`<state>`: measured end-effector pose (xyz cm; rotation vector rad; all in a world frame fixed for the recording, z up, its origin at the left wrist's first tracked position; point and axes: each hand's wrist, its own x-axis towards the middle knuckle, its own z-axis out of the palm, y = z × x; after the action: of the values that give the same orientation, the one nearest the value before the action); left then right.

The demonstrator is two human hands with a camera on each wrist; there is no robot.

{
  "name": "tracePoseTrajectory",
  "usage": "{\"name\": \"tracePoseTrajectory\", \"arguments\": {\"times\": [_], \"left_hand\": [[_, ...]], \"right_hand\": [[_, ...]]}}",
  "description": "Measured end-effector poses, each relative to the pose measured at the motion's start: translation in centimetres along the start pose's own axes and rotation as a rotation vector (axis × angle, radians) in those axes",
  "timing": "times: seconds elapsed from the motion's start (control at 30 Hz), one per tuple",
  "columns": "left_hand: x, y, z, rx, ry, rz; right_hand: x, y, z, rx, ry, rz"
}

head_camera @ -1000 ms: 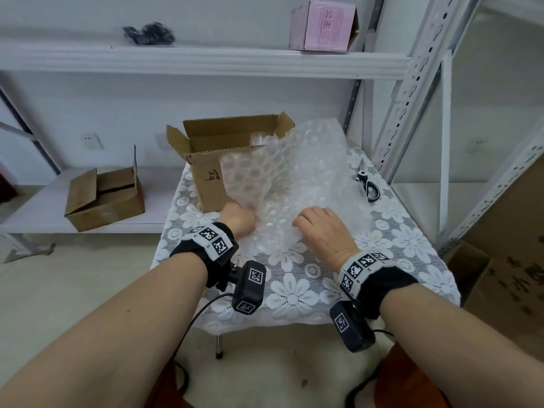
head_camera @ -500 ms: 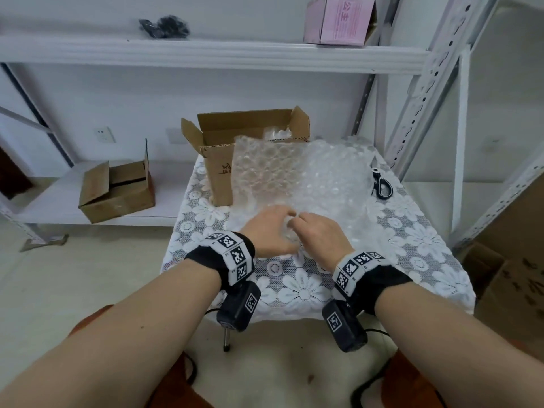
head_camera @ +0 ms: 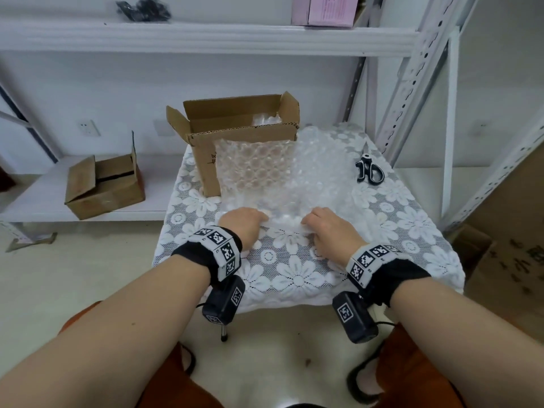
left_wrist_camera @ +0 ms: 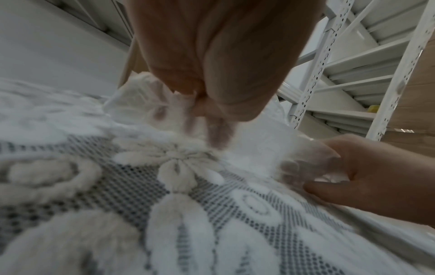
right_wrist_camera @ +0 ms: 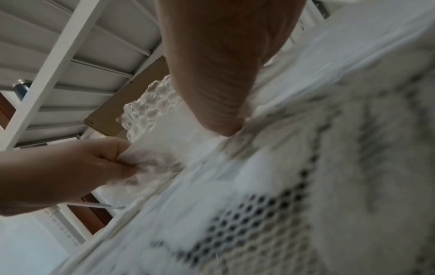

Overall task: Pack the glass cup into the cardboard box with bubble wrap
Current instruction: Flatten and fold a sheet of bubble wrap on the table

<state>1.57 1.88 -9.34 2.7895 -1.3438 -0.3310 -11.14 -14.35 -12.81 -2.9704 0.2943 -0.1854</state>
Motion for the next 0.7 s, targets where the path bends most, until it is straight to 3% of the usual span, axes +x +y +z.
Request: {"name": "tracePoseTrajectory", "arguments": {"times": [0.2,0.33,0.53,0.7], "left_hand": [[0.2,0.2,-1.1,0.140,0.069,-0.094],[0.0,0.2,-1.8,0.168,0.079,-0.140],[-0.4,-0.5,-2.4,0.115,-0.017,-0.271],[-1.2,-1.7,-2.2,0.150,-0.060,-0.359]], "right_hand": [[0.3,1.6,-2.7,0.082,-0.106,0.322],[0.8,1.6,-3.6,0.142,-0.044,0.441],[0.9,1.3,-3.0,0.108,-0.018,0.473],[1.2,1.5,-2.3,-0.050,-0.044,0.405]]}}
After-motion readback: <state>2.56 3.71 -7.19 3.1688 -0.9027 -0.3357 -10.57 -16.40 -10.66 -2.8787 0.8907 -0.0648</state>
